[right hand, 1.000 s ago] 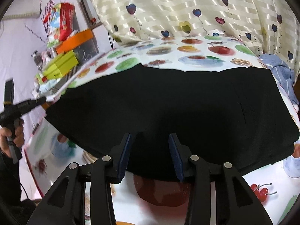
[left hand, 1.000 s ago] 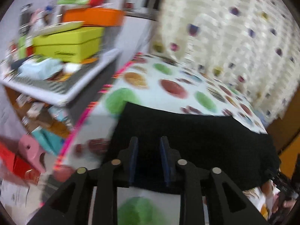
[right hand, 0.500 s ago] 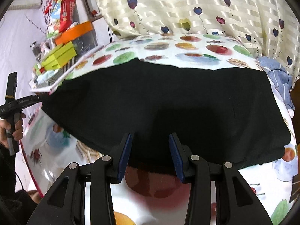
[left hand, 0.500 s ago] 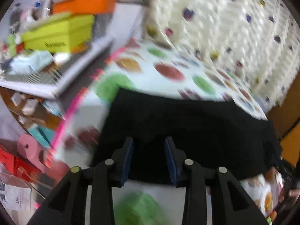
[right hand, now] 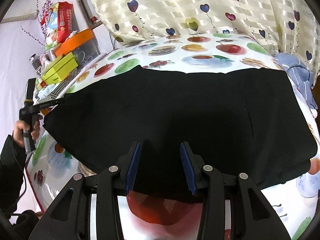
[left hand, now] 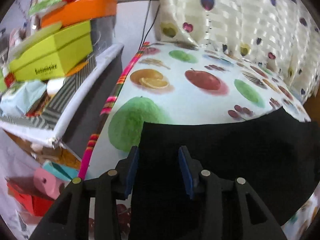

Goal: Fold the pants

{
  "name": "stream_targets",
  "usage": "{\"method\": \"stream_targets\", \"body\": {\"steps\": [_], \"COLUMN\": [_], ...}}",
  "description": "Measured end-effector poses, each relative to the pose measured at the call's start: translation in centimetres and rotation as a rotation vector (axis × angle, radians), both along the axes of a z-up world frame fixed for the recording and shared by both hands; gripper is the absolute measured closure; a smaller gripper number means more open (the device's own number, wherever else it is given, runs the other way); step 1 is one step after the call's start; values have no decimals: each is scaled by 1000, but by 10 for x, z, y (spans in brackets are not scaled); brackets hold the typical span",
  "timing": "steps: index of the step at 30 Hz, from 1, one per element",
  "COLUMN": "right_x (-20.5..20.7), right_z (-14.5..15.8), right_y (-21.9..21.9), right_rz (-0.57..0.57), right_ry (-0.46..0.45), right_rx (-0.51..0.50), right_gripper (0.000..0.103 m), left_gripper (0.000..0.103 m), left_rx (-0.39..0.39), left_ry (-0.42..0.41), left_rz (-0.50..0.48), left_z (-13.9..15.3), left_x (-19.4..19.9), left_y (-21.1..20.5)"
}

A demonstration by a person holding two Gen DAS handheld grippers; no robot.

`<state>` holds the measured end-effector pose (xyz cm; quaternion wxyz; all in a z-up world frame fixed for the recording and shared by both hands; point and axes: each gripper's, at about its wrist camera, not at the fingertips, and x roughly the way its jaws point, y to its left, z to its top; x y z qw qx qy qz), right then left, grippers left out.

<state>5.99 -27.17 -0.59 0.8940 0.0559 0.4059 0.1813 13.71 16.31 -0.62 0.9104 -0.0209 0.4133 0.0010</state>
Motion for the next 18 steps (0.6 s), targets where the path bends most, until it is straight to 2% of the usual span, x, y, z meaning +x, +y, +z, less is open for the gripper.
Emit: {"method": "stream_targets", "body": {"steps": [3, 6, 8, 10, 11, 13, 18], "right_x": [3, 4, 4, 3, 3, 4, 3], "right_z": [-1, -1, -2, -2, -2, -2, -1], "right_y": [-2, -3, -4, -4, -4, -4, -6], "right_rz": [-3, -8, -10, -13, -13, -14, -19], "right_ry": [6, 7, 7, 7, 7, 7, 5], "right_rx": [14, 26, 32, 37, 39, 42, 44], "right_gripper": [60, 61, 60, 60, 60, 60, 60], "left_gripper": [63, 72, 79, 93, 96, 97, 97], "left_rx": [36, 86, 111, 139, 152, 181, 174], "left_ry": [-6, -13, -11, -9, -7, -8, -53], "left_rz": [-23, -51, -68, -98, -108, -109, -93], "left_z": [2, 3, 2, 2, 2, 2, 10], "left_x": [-2, -3, -3, -3, -3, -3, -5], "left_y": [-5, -12, -17, -24, -28, -32, -28]}}
